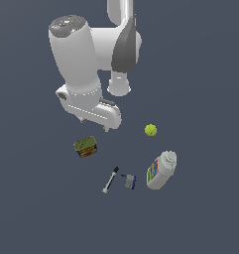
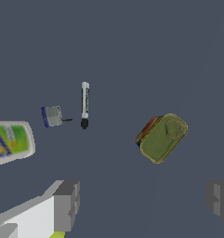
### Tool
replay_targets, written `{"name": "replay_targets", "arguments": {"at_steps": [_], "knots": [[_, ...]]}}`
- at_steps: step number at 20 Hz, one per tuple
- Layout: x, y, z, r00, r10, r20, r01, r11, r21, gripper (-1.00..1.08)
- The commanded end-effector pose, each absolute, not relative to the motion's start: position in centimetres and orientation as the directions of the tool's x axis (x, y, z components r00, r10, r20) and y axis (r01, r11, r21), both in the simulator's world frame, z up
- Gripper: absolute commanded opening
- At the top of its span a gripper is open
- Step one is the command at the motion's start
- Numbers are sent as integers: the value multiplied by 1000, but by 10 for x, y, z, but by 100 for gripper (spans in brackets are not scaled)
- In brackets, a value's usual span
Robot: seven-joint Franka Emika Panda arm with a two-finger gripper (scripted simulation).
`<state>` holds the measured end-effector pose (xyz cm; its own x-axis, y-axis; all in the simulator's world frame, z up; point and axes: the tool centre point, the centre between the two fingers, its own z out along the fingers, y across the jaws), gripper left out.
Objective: Pick up a designated object from a clutter of objects.
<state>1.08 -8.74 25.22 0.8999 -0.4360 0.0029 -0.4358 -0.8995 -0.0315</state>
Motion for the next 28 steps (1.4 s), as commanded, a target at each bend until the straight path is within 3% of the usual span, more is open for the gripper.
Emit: {"name": "replay_targets", "arguments": {"at_steps": [1,15,28], "knots": [[11,-96,233,859,-512,-2,-512,-858,-32,100],[-5,-144,139,548,-836,-8,-836,-548,-11,100],[-15,-161,109,416,-910,0,-910,-416,0,100]]}}
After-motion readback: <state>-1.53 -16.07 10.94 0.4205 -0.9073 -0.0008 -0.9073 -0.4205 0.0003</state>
